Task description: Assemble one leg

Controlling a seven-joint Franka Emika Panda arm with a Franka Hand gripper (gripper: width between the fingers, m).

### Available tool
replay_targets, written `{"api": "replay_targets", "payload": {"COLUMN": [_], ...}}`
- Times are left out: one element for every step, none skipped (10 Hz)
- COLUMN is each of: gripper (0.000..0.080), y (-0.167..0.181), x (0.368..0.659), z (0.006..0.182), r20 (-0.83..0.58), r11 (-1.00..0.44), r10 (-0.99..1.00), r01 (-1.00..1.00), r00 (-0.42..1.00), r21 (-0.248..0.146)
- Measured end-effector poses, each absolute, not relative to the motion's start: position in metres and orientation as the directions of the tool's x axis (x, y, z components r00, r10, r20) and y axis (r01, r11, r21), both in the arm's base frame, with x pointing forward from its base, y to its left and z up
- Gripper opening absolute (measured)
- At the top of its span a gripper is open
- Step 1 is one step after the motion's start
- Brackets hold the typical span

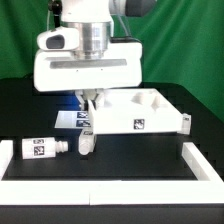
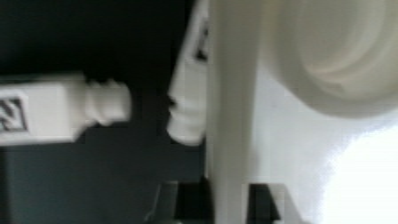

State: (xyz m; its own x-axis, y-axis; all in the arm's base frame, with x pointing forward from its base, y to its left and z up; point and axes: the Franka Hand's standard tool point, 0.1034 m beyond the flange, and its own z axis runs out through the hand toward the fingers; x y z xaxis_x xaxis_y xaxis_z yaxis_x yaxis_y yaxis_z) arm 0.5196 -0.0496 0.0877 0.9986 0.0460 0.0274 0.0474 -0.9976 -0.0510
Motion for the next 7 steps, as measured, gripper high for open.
{"api": "replay_targets", "payload": {"gripper": [0.0054,0.0054,0.0054,0.0054,0.0054,0.0054,0.0054], "y": [-0.052,-0.052,-0.051,-0.051,-0.051,-0.051,-0.049], "x": [0.529,0.525,0.524,0.524,0.523,0.522,0.52], "z": [0.083,0.084,0.084,0.082,0.082,0.08,0.072], "r20": [0.032,0.03,0.028,0.026,0.025,0.022,0.011], "r11": [-0.998,-0.997,-0.997,-0.997,-0.997,-0.997,-0.998], "r10": [0.024,0.031,0.032,0.032,0.032,0.032,0.022], "r01": [0.026,0.033,0.034,0.034,0.034,0.033,0.023], "r00": [0.999,0.999,0.999,0.999,0.999,0.999,1.0], "r21": [-0.064,-0.064,-0.064,-0.065,-0.065,-0.065,-0.067]}}
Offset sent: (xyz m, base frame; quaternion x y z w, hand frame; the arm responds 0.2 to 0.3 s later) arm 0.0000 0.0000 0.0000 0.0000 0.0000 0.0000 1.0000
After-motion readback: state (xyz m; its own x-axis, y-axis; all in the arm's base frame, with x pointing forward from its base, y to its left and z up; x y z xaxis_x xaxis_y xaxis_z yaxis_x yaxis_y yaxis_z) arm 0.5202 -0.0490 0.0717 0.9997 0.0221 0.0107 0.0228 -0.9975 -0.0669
